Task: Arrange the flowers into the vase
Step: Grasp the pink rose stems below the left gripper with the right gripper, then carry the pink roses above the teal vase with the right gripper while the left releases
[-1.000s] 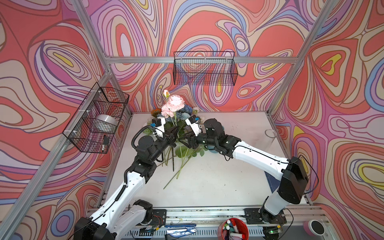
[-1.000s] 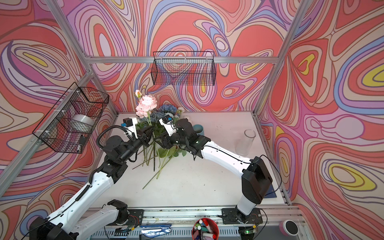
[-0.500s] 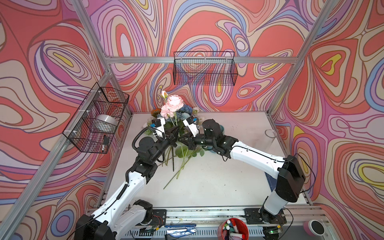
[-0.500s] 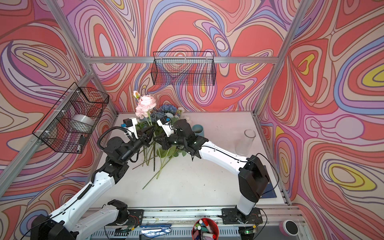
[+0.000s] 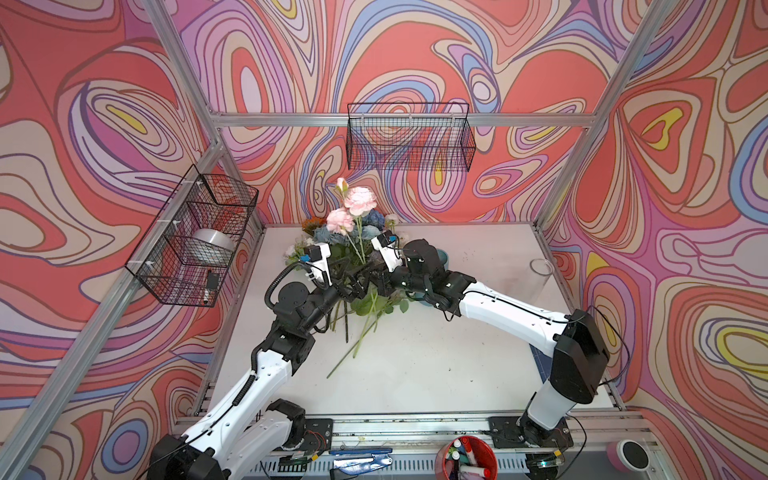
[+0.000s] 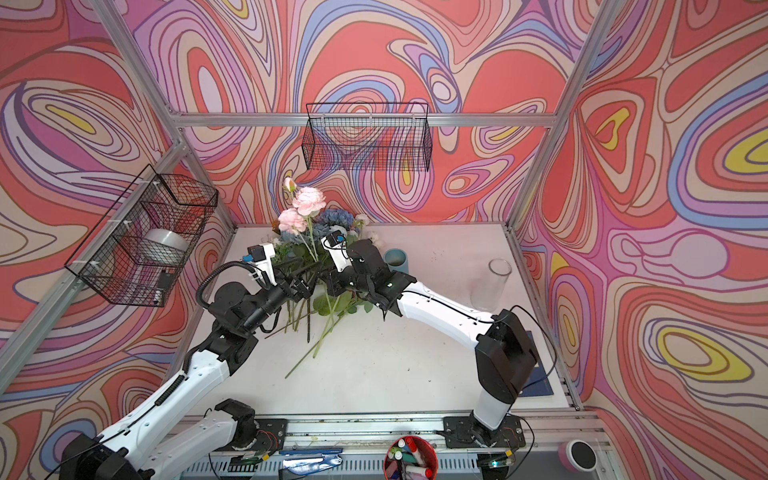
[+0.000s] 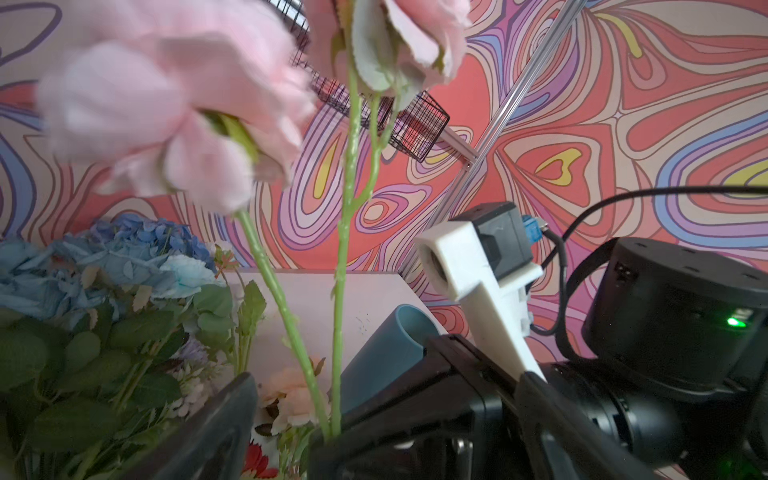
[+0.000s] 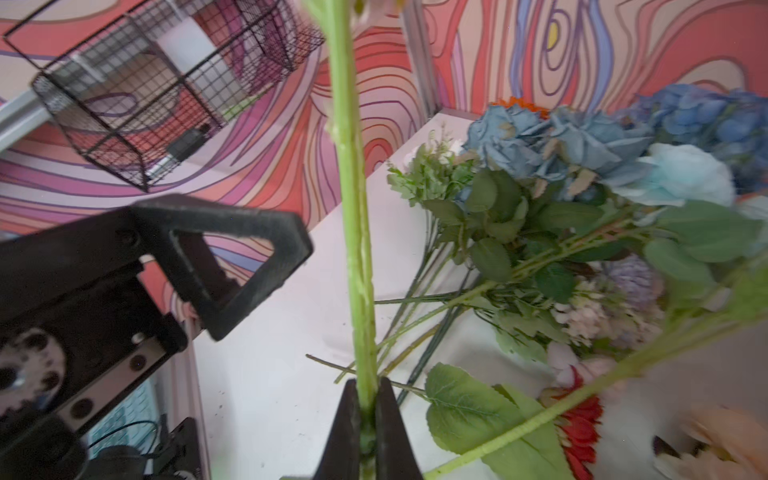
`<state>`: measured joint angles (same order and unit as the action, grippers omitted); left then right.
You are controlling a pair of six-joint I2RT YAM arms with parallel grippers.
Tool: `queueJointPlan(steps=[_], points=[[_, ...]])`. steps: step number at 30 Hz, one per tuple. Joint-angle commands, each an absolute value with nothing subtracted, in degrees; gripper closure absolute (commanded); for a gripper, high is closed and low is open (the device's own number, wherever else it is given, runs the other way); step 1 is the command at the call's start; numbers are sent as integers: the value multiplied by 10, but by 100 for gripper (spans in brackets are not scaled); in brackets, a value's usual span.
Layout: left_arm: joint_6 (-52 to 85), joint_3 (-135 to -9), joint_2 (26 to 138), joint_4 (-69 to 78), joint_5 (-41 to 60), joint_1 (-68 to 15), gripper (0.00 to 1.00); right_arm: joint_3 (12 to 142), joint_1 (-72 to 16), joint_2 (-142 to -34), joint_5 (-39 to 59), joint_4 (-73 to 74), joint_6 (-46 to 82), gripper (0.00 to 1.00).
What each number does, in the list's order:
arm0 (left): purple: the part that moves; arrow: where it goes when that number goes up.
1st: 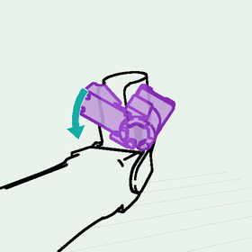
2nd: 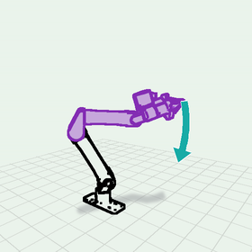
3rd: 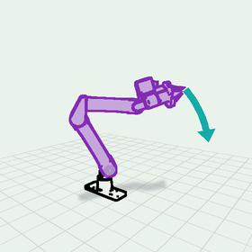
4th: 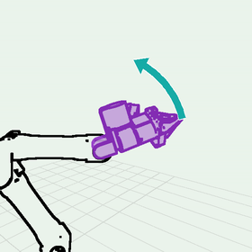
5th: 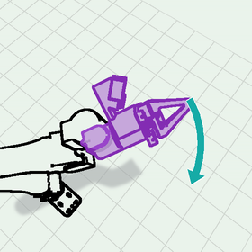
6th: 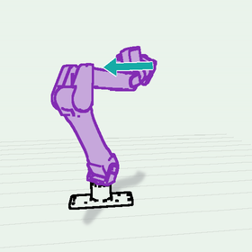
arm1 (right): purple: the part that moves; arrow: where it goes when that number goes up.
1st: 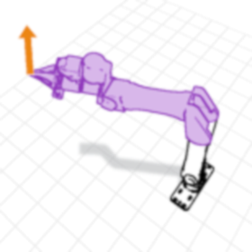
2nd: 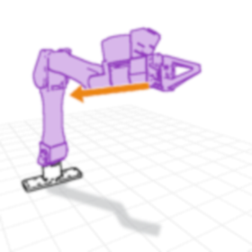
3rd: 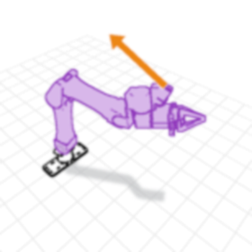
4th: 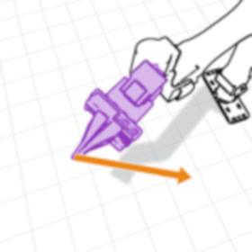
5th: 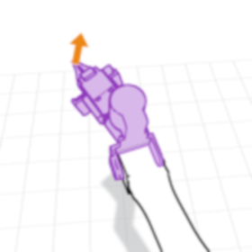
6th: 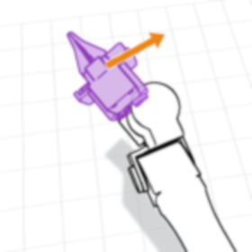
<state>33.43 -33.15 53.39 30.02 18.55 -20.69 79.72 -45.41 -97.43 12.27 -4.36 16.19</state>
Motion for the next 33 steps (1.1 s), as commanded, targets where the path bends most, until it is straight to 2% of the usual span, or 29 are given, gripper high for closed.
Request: queueJointPlan(steps=[1,5,8,18,26,33], points=[[372,-301,513,286,135,-207,0,815,-429,-957,51,-60,153,100],[390,-266,498,208,31,-207,0,825,-409,-918,31,-52,135,100],[393,-247,501,199,0,-207,0,839,-397,-891,12,-47,115,100],[408,-239,544,214,20,-207,0,822,-369,-831,-141,59,-9,100],[403,-240,551,204,29,-207,0,755,-320,-816,-160,127,-17,100],[406,-242,567,211,35,-207,0,671,-316,-805,-157,163,-8,100]])
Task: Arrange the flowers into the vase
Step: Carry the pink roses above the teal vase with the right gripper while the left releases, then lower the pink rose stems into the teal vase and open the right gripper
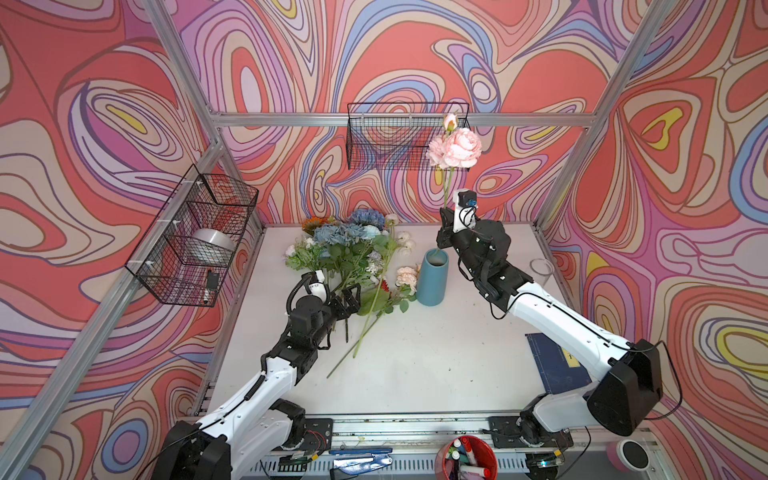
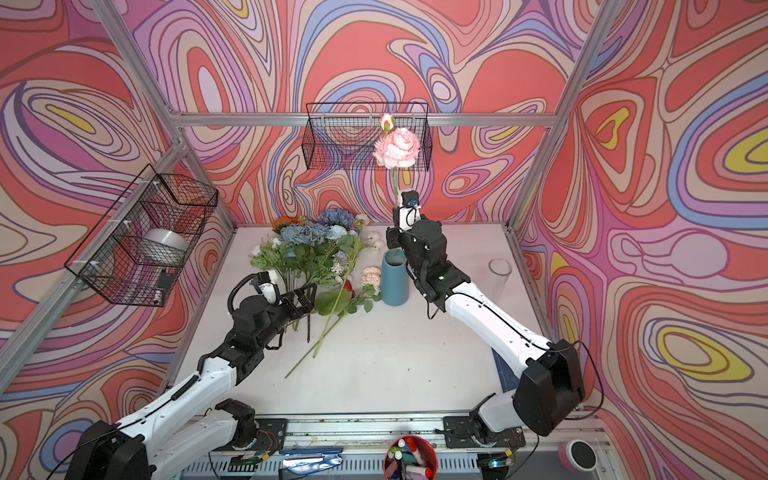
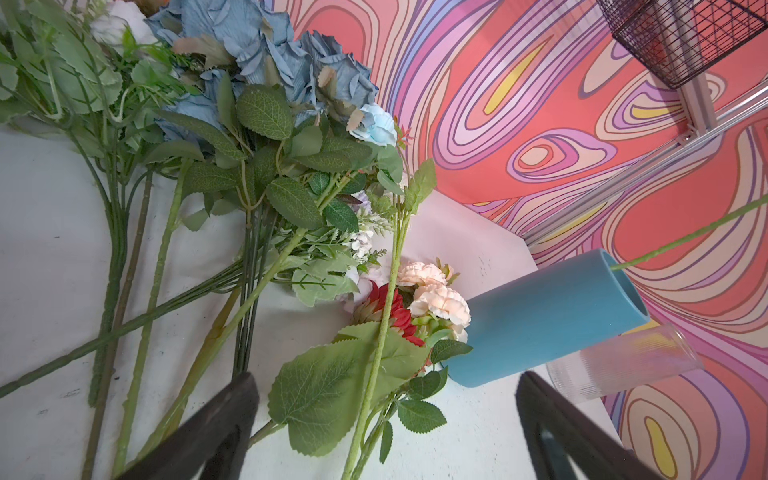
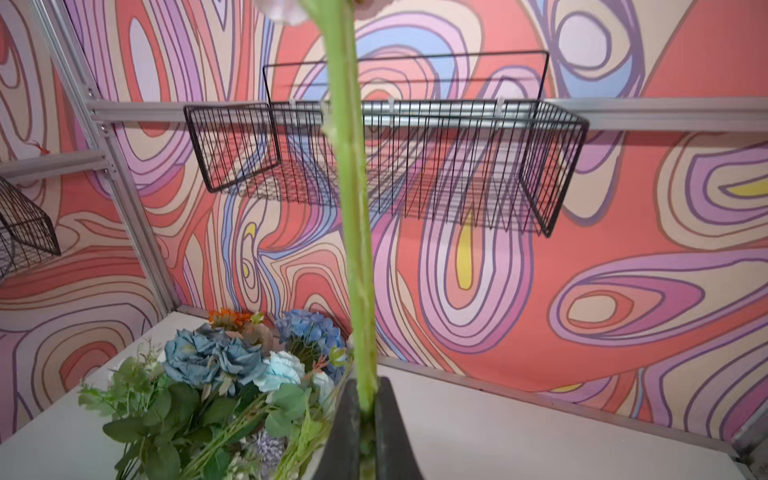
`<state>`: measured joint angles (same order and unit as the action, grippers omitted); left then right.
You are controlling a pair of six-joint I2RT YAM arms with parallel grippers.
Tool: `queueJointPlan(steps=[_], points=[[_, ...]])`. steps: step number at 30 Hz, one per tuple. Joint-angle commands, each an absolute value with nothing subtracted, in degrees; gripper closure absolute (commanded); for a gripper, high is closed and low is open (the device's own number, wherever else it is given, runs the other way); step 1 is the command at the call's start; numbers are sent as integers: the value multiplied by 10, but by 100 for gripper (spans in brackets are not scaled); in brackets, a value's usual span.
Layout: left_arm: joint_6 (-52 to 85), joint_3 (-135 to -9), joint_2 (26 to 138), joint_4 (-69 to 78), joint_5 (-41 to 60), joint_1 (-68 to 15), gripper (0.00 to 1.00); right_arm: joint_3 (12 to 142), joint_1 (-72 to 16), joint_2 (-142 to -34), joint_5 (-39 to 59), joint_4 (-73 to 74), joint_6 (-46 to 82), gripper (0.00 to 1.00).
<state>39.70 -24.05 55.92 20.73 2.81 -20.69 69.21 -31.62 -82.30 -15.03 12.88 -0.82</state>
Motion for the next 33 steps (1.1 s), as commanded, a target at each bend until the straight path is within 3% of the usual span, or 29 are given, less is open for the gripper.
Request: queueJointPlan(steps=[1,17,18,21,26,33], points=[[406,-243,569,213,36,-207,0,661,-316,-806,-157,164,-4,100],[417,-249,593,224,51,-207,0,533,-315,-808,-81,151,80,100],[417,-249,593,224,51,-207,0,535,-315,-808,-80,144,76,98],[418,-249,593,223,55,-207,0,543,-315,-806,-79,121,69,76],[417,-250,592,218,64,-207,0,553,-315,-796,-80,88,64,52],[390,-277,606,187,96,-207,2,569,-315,-756,-96,17,73,42]])
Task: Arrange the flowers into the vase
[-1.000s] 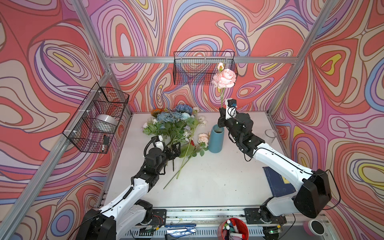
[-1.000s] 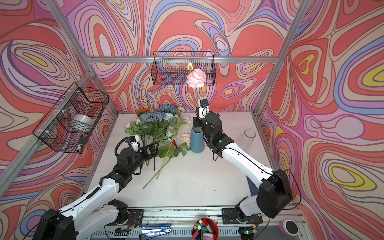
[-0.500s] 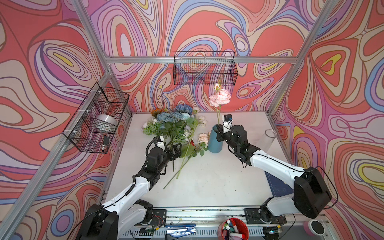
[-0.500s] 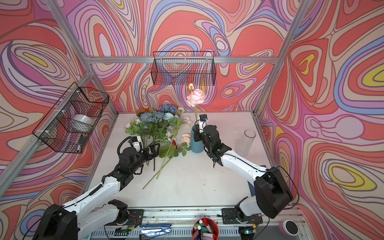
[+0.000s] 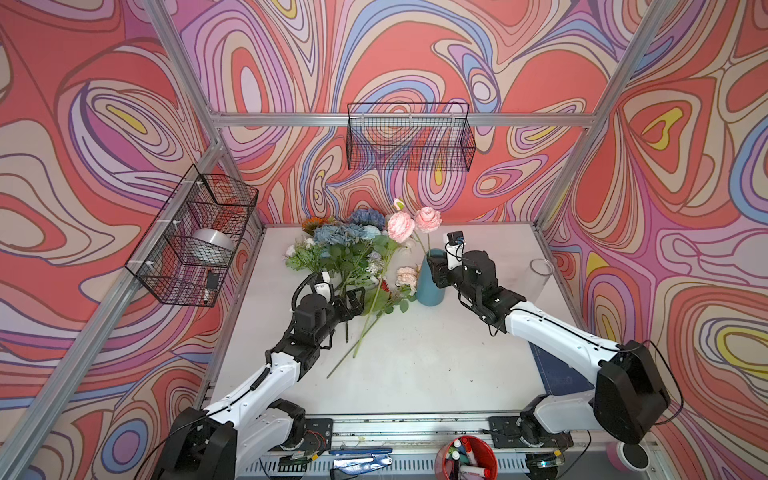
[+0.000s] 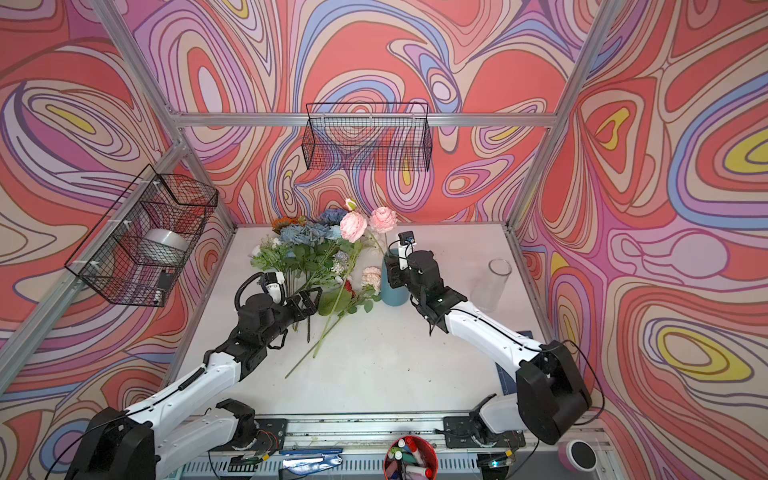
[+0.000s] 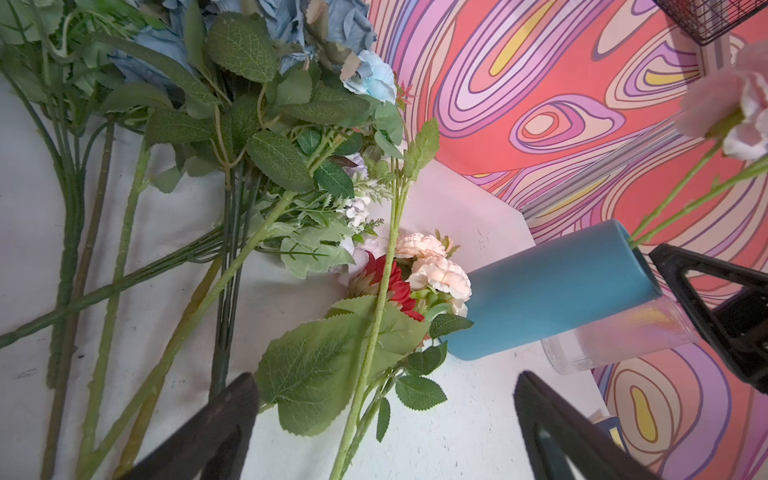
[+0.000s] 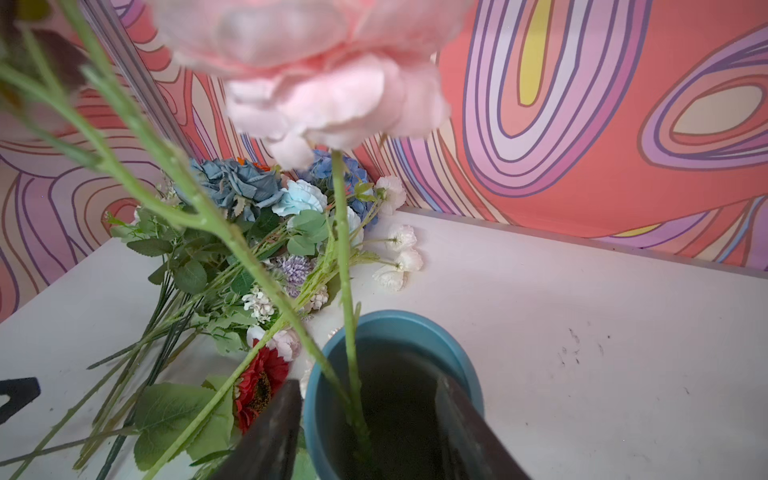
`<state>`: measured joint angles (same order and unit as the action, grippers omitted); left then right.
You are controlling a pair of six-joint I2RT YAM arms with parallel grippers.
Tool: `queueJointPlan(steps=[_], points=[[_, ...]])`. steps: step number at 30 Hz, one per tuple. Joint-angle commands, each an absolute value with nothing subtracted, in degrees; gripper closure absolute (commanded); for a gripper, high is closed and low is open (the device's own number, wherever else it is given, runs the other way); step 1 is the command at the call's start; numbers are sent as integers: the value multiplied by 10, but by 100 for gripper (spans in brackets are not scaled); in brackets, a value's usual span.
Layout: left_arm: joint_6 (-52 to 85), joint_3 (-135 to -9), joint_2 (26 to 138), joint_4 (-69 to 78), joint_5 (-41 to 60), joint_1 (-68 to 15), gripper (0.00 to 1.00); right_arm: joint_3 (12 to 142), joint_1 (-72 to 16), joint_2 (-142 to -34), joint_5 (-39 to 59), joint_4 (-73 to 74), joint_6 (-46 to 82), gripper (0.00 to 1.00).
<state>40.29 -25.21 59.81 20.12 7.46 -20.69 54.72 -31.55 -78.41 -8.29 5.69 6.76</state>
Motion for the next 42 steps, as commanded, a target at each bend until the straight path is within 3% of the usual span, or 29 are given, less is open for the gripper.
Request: queueJointPlan(steps=[1,9,15,23,34,42], points=[[386,-282,611,182,101,-207,3,570,-315,-747,-101,6,75,39],[353,-333,655,154,146,-207,8,571,-314,-676,-125,-71,70,21],[292,-405,725,73,188,-209,28,594,-301,-682,-238,-132,156,2],[235,-476,806,-35,141,-246,60,571,-283,-693,-272,-145,220,2],[208,-532,899,-131,30,-282,67,565,-280,-683,-293,-153,200,2],[201,-546,942,-119,34,-284,74,570,-280,-688,-289,-154,198,2]])
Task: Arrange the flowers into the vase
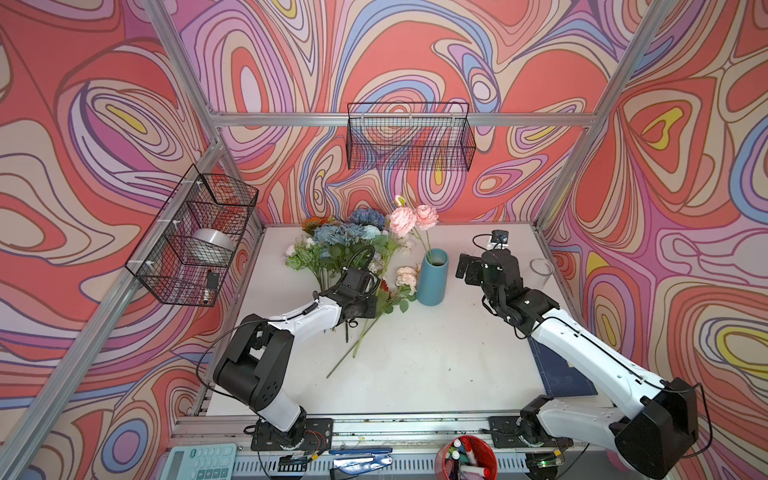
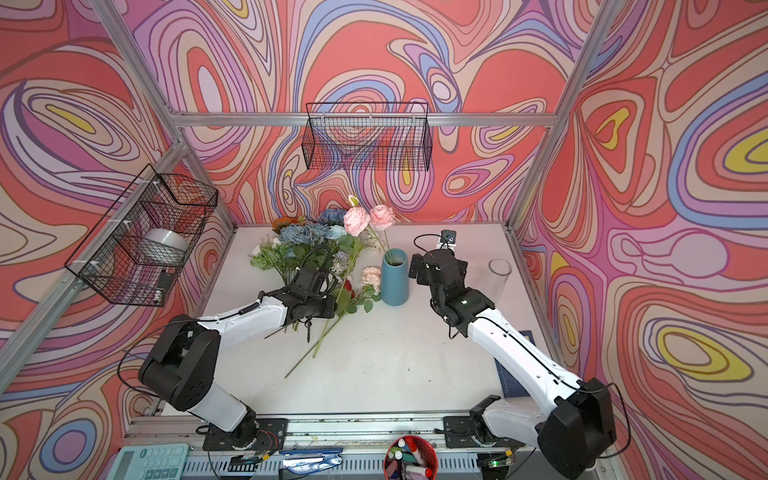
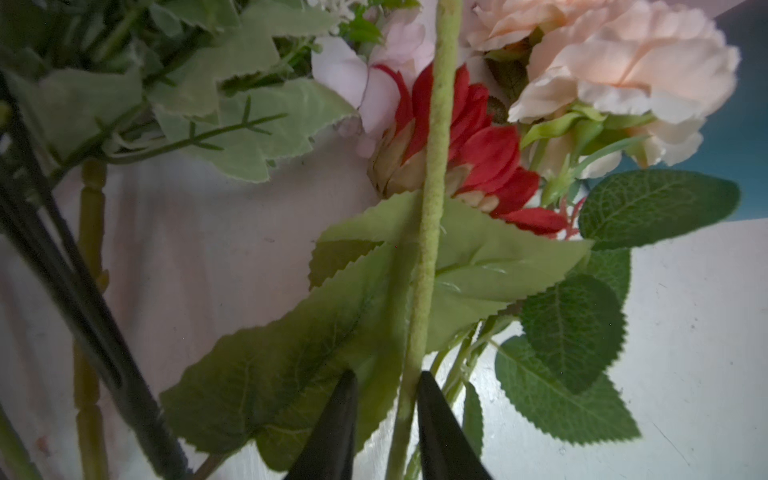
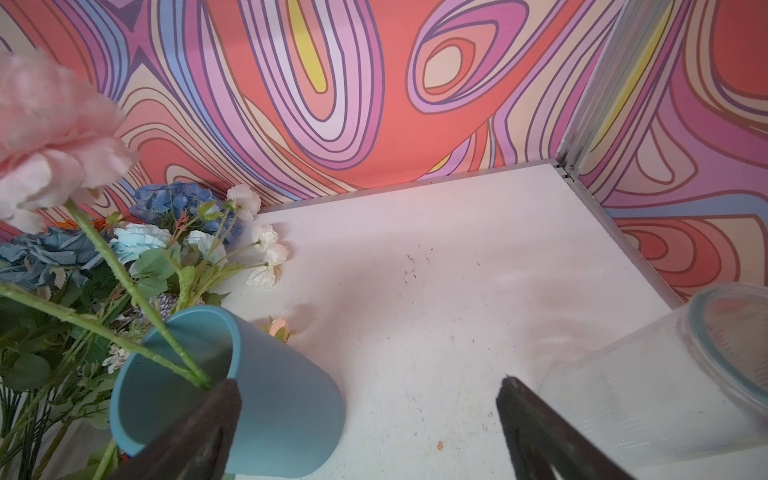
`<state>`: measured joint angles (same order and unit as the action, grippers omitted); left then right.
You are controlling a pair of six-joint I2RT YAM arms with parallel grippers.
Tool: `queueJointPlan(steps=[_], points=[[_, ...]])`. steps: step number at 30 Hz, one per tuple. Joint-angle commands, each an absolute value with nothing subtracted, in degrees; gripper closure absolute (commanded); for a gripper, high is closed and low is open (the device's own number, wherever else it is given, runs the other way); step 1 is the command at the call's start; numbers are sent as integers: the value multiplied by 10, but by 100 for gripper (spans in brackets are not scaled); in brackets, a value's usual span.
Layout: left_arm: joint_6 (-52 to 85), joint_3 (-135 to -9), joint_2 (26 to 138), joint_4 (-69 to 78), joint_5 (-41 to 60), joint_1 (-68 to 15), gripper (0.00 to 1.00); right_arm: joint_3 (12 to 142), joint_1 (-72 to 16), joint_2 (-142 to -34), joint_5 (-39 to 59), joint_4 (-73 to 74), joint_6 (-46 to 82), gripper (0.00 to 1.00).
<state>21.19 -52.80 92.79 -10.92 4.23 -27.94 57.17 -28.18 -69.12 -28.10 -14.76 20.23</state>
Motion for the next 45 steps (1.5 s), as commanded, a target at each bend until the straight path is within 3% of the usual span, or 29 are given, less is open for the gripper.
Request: queueJointPlan(steps=[1,6,15,36,45], points=[[201,-547,946,-116,36,-284,75,569,-280,-687,-289,-154,198,1],[204,-547,963,-102,45,-287,79,567,-280,-683,-291,-158,199,2],[207,-546,962,-94,51,-288,100,565,-280,-671,-299,-162,195,2],[296,-449,809,88,191,-255,100,558,-280,-656,-296,-163,204,2],[448,-340,754,349,310,-180,100,545,-280,-642,-275,-142,201,2]])
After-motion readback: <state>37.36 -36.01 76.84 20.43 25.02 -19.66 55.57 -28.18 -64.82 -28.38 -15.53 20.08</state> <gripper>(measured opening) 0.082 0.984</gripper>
